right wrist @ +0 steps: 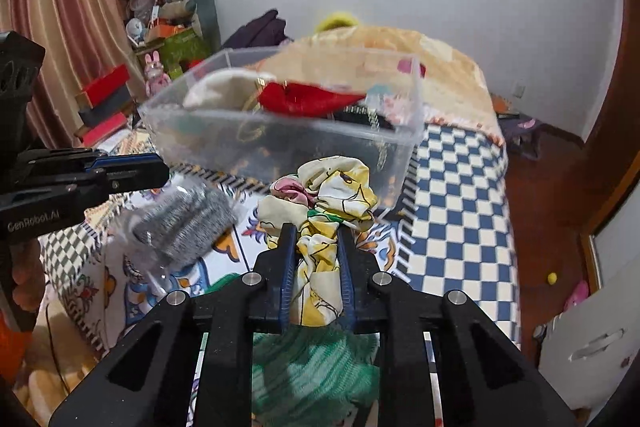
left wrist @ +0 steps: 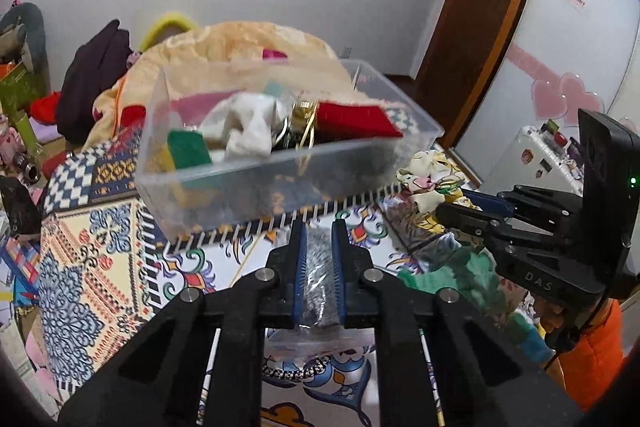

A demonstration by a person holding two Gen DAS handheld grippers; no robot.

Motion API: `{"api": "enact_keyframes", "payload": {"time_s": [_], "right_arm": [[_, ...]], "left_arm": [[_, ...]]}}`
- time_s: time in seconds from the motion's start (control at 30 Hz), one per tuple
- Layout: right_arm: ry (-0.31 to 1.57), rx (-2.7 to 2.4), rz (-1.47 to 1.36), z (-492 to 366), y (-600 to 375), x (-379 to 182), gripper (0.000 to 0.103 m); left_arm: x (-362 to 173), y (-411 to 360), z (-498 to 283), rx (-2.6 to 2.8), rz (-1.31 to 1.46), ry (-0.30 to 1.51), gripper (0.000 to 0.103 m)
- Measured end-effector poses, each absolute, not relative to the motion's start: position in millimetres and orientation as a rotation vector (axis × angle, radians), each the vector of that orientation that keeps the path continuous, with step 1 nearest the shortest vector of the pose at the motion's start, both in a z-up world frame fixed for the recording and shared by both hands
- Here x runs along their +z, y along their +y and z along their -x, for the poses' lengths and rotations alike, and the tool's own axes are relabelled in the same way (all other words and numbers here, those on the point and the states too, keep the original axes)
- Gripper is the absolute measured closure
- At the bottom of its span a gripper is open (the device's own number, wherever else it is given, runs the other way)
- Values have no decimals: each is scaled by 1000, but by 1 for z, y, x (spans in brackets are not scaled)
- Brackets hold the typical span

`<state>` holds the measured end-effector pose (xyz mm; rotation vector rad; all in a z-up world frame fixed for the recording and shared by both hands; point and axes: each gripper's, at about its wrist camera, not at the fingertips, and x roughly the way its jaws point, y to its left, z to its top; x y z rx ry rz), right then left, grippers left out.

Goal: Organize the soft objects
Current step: 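Grasp silver mesh pouch with left tool while right tool grasps floral scrunchie, then drop mesh pouch into box with left tool while right tool drops scrunchie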

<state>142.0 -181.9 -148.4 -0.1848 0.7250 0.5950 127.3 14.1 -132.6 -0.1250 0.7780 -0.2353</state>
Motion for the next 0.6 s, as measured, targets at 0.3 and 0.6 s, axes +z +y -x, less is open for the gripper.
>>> {"api": "enact_keyframes", "payload": {"time_s": [0.3,0.6], "right_arm": [[638,593,157,-129,-190,-121,85],[613,583,133,-128,-197,-115,85]], "left_arm": [[-150,1,-136,-215,89,837,45],[-189,-12,-154,-235,76,930,68]]}}
